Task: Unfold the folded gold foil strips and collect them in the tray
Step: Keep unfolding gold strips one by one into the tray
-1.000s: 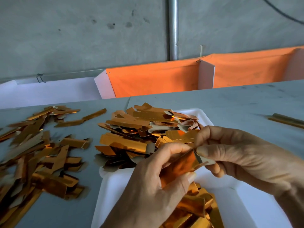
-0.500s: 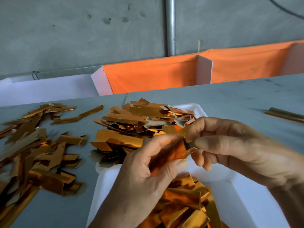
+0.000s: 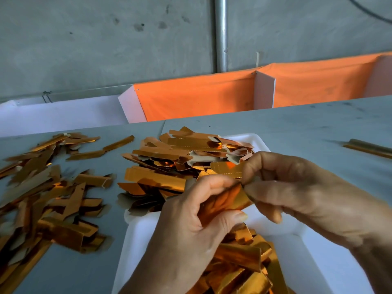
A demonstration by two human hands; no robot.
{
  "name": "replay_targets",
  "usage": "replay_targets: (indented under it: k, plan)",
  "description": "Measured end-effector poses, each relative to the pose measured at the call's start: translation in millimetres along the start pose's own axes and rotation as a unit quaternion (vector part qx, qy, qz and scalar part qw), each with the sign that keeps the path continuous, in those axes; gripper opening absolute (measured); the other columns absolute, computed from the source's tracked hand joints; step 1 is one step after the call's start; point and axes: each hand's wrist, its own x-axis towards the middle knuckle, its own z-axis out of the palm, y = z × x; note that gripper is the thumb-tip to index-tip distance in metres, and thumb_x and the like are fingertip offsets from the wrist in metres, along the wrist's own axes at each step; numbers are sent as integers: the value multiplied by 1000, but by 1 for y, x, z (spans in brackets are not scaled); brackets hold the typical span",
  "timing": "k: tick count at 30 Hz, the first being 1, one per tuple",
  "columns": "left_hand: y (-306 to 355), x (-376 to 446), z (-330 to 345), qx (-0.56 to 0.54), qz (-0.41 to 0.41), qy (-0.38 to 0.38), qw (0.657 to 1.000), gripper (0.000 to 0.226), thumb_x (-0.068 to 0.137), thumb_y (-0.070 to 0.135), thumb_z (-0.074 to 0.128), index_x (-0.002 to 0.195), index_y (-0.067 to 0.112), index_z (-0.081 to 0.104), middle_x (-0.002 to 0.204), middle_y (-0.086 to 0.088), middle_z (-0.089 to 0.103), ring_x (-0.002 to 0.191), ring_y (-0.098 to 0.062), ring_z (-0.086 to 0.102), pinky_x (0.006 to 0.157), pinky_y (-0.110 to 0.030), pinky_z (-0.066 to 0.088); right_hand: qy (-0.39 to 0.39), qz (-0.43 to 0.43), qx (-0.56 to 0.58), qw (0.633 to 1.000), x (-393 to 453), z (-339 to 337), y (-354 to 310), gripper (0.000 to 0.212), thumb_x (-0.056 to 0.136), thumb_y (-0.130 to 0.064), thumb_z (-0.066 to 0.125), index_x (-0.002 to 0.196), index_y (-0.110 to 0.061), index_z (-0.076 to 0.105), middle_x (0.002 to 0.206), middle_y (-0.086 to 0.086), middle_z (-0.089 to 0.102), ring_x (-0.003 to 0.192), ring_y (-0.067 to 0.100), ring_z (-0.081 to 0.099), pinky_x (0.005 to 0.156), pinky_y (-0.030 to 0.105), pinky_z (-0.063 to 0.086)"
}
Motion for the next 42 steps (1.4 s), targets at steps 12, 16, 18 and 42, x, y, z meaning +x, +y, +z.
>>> replay_targets:
  k: [12, 16, 18, 42]
  plan:
    - [2, -1, 0, 37, -8, -14, 999, 38, 74, 36, 67, 110, 45, 57, 104, 23, 67, 100, 5, 62, 75, -7, 48, -61, 63, 156, 984, 2, -8, 6, 33, 68, -21, 83, 97, -12, 69, 64, 8, 58, 49, 16, 56, 48, 22, 49]
    - [1, -1, 1, 43, -8, -22, 999, 39, 76, 37, 66, 111, 47, 56, 103, 25, 66, 99, 5, 62, 75, -6, 48, -53, 74, 139, 986, 3, -9, 6, 28, 67, -18, 81, 93, -13, 69, 65, 12, 58, 47, 18, 56, 46, 22, 49]
    - [1, -1, 1, 47, -11, -29, 998, 38, 76, 39, 65, 112, 48, 55, 104, 26, 66, 99, 6, 62, 77, -6, 47, -47, 80, 129, 987, 3, -8, 6, 29, 65, -18, 81, 91, -13, 70, 66, 13, 58, 47, 19, 56, 46, 22, 49]
    - [0, -2, 5, 132, 61, 32, 989, 40, 76, 53, 57, 115, 44, 55, 102, 26, 65, 97, 8, 61, 74, -2, 45, -17, 50, 93, 994, 2, -7, 3, 3, 74, -12, 67, 73, -15, 68, 62, 12, 57, 48, 17, 56, 47, 21, 47]
